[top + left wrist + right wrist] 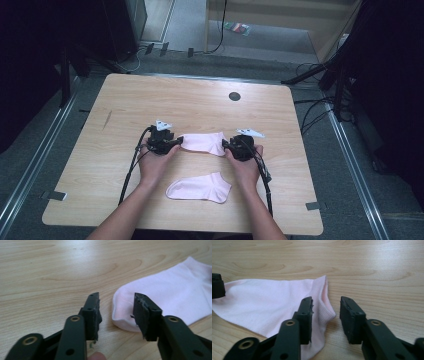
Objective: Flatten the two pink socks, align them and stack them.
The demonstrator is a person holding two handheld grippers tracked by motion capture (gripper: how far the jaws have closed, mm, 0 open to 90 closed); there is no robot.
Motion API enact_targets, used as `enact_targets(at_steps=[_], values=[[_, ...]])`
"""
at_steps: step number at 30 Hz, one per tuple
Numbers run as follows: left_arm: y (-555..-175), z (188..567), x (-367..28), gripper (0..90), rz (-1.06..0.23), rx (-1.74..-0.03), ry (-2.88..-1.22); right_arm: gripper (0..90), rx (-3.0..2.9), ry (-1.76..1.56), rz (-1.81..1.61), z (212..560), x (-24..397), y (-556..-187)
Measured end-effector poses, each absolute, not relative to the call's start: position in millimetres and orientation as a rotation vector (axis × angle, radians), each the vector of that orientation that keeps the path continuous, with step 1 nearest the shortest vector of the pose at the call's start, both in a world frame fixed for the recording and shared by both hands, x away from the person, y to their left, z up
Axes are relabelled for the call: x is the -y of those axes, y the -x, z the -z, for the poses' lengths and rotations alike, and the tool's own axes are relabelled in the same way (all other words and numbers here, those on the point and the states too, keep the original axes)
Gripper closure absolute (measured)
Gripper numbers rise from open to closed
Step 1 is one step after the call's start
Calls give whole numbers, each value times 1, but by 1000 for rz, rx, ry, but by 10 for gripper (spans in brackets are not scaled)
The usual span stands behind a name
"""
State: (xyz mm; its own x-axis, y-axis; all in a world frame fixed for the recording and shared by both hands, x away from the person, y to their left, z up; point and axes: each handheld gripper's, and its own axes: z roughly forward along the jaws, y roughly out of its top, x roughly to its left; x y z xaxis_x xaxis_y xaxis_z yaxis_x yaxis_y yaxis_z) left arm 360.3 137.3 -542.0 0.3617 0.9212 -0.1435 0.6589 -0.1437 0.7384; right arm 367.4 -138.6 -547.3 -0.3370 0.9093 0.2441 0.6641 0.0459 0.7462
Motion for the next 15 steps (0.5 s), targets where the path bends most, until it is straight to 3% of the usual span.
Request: enact_targets(at_steps=[6, 10, 15], values=[[-362, 542, -133, 730, -430, -1381, -1930, 844, -2063, -1559, -1138, 548, 134, -365], [-362, 541, -133, 861, -399, -1366, -1950, 868, -2069, -1564, -1145, 546, 135, -364], [-357, 540, -135, 892, -396, -1316, -1963, 870, -2050, -1587, -1194, 539, 141, -361]])
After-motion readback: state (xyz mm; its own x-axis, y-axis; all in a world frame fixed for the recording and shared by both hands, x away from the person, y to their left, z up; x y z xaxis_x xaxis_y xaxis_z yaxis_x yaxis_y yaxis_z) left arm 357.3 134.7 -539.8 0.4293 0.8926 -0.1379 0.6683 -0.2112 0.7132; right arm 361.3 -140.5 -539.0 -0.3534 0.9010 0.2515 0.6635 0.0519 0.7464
